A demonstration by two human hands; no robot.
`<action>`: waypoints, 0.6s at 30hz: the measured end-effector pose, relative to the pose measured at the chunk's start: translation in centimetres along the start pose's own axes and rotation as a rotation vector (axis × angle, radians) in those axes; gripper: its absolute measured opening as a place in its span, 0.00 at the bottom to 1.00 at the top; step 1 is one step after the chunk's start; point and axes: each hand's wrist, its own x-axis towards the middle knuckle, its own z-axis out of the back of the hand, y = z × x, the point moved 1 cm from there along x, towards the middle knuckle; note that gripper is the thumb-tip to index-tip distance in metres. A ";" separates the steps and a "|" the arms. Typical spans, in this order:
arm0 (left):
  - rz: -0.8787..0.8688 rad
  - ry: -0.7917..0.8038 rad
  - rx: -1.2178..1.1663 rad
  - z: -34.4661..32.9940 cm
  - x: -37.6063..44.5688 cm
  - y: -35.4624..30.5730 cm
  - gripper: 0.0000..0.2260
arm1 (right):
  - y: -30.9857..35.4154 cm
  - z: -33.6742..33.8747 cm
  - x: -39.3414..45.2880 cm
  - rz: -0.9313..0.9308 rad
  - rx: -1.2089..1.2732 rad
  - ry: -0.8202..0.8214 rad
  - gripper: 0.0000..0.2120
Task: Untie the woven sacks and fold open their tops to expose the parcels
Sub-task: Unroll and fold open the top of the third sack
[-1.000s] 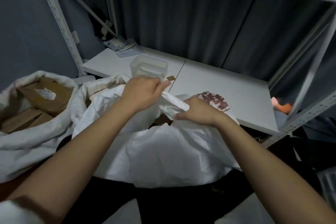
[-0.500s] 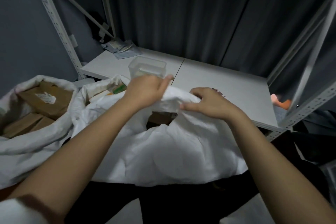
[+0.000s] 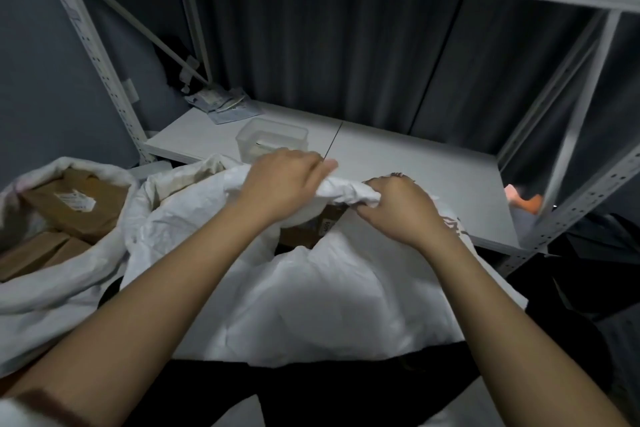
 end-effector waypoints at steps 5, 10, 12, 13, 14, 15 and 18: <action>-0.175 -0.014 0.041 -0.9 0.1 -2.0 0.21 | 0.0 1.4 -0.1 -0.094 0.452 0.288 0.09; 0.011 -0.059 0.060 -0.1 1.4 -0.6 0.27 | 0.1 0.8 0.0 -0.044 0.053 0.053 0.11; -0.189 -0.114 0.061 -0.8 1.0 -1.8 0.24 | 0.1 1.3 -0.1 -0.121 0.436 0.145 0.13; -0.240 -0.107 0.062 -0.9 0.7 -2.2 0.23 | 0.1 1.6 -0.2 -0.142 0.559 0.178 0.12; -0.252 -0.114 0.065 -1.0 0.7 -2.2 0.23 | -0.1 1.8 -0.2 -0.128 0.540 0.167 0.11; -0.197 -0.101 0.072 -0.9 1.0 -2.1 0.25 | -0.4 1.8 -0.1 -0.090 0.370 0.124 0.11; 0.130 0.007 0.001 -0.3 2.4 -0.6 0.28 | 0.0 1.5 0.0 -0.038 -0.108 -0.075 0.12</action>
